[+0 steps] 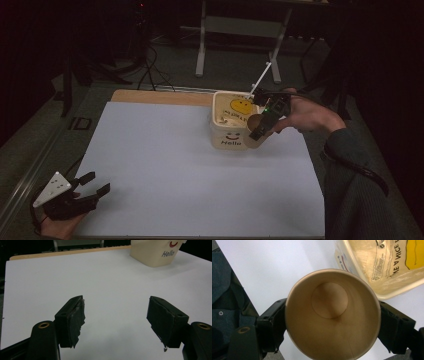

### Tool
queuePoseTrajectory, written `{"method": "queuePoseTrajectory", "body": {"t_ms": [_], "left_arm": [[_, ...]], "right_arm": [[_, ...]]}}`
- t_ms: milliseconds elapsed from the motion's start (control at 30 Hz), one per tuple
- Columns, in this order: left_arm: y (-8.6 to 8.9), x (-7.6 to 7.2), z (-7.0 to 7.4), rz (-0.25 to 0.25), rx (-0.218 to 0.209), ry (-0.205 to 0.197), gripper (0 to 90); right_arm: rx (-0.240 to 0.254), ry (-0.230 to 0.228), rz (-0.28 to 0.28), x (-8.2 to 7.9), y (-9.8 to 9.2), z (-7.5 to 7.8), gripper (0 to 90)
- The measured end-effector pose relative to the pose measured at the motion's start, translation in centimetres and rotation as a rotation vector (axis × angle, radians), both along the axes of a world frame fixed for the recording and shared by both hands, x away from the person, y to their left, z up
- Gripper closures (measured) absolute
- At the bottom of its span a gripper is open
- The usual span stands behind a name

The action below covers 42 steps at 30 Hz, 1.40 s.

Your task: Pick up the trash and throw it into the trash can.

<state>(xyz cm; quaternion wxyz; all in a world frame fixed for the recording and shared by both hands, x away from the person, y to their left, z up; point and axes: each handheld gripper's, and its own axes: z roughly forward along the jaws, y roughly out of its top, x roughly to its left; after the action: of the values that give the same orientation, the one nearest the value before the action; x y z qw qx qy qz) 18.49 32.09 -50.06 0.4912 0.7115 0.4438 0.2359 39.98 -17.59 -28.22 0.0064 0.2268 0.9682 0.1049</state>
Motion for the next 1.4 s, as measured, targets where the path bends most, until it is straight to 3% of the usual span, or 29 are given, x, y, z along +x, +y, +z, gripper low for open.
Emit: {"method": "queuePoseTrajectory", "body": {"t_ms": [567, 1400], "left_arm": [[0.0, 0.0, 0.0, 0.004, -0.002, 0.002, 30.3], [0.2, 0.0, -0.1, 0.013, -0.008, 0.009, 30.9]], "right_arm": [[0.009, -0.007, -0.026, 0.7, 0.1, 1.1, 19.1], [0.025, -0.044, -0.133, 3.5, 2.3, 1.7, 19.3]]}}
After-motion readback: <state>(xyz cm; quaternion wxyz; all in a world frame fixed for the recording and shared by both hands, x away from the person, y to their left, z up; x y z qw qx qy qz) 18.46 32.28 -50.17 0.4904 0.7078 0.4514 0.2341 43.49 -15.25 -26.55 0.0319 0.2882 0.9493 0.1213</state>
